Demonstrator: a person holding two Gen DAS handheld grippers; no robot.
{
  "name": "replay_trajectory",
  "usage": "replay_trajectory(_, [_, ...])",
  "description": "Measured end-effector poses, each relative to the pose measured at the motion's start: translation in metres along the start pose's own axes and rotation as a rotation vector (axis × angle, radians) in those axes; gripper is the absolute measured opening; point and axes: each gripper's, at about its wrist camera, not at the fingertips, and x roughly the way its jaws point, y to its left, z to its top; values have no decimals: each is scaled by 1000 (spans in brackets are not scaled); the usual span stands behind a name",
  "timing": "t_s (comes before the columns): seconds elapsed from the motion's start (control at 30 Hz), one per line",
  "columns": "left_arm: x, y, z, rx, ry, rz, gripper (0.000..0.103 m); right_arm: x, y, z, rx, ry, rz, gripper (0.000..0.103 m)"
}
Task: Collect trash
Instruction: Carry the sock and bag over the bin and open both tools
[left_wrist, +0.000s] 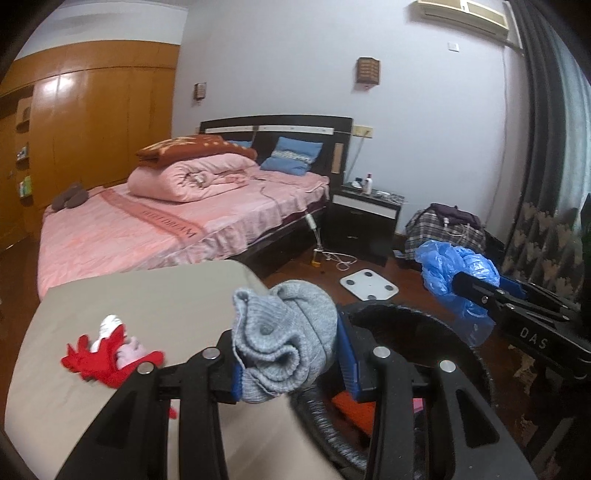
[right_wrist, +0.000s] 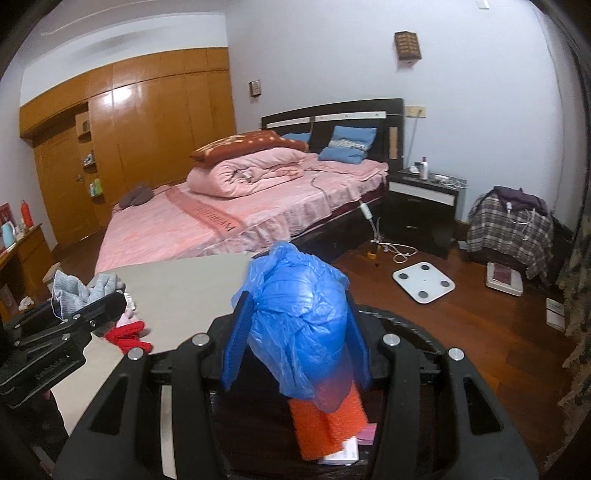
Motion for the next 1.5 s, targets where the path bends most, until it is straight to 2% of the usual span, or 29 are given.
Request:
replay_trajectory(0.4, [24, -56, -1, 59, 7, -85, 40, -2, -48, -17, 47, 15, -78, 47])
replay_trajectory(0.8, [64, -85, -12, 79, 60, -148, 40, 11, -78, -36, 69, 62, -127, 47])
replay_trajectory(0.9, [76, -89, -16, 80, 81, -172, 41, 19, -82, -41, 64, 88, -136, 50])
replay_trajectory(0.93, [80, -90, -16, 81, 92, -183, 44, 21, -83, -42, 62, 92, -144, 58])
replay_trajectory(1.03, [88, -90, -20, 87, 109, -197, 68, 27, -86, -46, 63, 103, -169, 71])
replay_trajectory(1.13, [87, -83, -21, 75, 105, -192, 71, 27, -87, -47, 71, 103, -187, 88])
replay_trajectory(1.2, [83, -76, -21, 67, 97, -175, 75, 24, -86, -46, 85, 94, -184, 96])
replay_trajectory(1.27, [77, -64, -21, 59, 84, -137, 83, 22, -85, -44, 96, 92, -178, 97])
replay_trajectory(1.5, [43, 3, -28, -3, 52, 17, 90, 24, -51, -38, 76, 80, -109, 97])
